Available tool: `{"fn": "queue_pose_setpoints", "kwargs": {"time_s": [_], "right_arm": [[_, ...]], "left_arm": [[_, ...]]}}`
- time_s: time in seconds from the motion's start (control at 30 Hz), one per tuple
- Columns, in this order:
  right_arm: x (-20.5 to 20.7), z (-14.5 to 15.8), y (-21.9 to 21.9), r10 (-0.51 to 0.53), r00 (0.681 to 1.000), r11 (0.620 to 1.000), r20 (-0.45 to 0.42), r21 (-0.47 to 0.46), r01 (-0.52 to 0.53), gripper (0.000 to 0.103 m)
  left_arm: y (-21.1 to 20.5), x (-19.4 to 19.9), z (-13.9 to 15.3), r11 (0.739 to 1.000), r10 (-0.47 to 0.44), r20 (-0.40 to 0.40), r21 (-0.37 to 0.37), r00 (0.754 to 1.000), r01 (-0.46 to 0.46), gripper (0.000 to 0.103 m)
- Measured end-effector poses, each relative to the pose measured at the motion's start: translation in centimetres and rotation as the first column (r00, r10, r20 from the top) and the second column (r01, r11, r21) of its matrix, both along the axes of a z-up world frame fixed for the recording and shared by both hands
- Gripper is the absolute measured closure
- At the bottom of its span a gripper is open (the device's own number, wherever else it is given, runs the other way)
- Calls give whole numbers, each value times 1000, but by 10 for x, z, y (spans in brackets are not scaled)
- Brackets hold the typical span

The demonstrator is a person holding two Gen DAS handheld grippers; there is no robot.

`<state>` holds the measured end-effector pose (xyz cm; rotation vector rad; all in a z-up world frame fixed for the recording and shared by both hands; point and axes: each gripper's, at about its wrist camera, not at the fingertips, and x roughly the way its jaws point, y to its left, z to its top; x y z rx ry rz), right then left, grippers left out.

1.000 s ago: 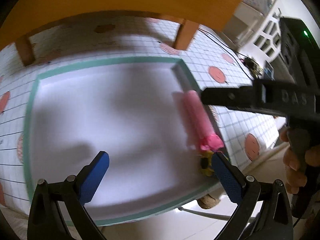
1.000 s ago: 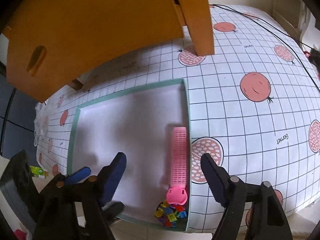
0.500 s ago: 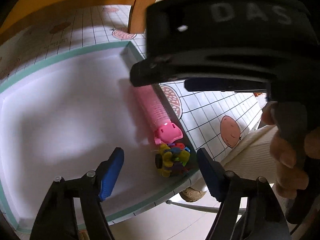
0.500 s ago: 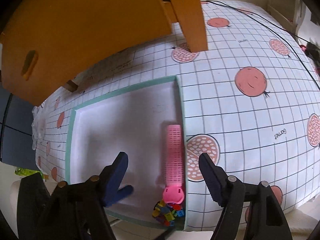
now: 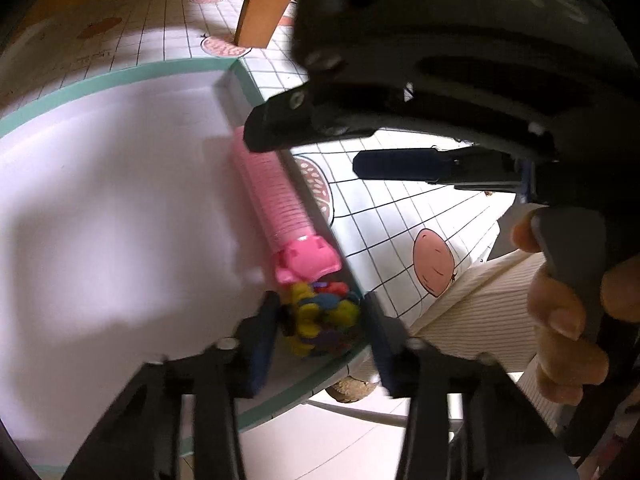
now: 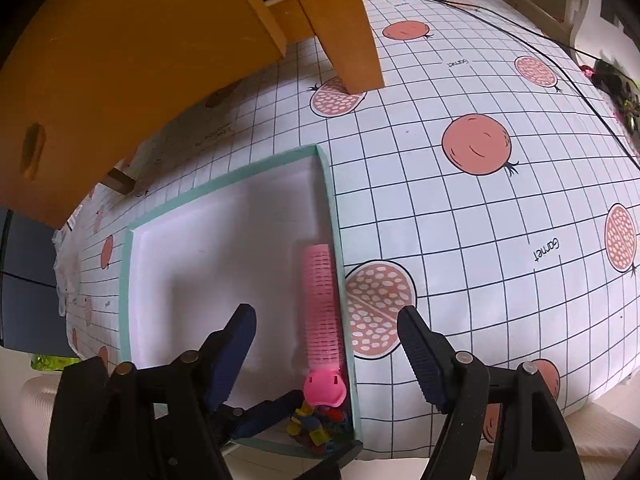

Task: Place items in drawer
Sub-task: 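Grasp the colourful blocks with the left tool while the right tool grasps the pink comb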

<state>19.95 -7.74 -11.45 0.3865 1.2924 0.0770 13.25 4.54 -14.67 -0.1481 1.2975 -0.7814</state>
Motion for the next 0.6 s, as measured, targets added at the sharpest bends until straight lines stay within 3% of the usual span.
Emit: {"fn": "queue_pose_setpoints", "kwargs": {"time_s": [0.43, 0.6], "right_arm": [[1, 2, 5, 10, 999, 1000, 33, 23, -11, 27], [2, 2, 10, 35, 998, 999, 43, 38, -36, 36]], "left_arm": [[28, 10, 7, 994, 113, 4, 0, 994, -113, 73], [49, 14, 10, 982, 189, 11, 25, 982, -189, 73]]}}
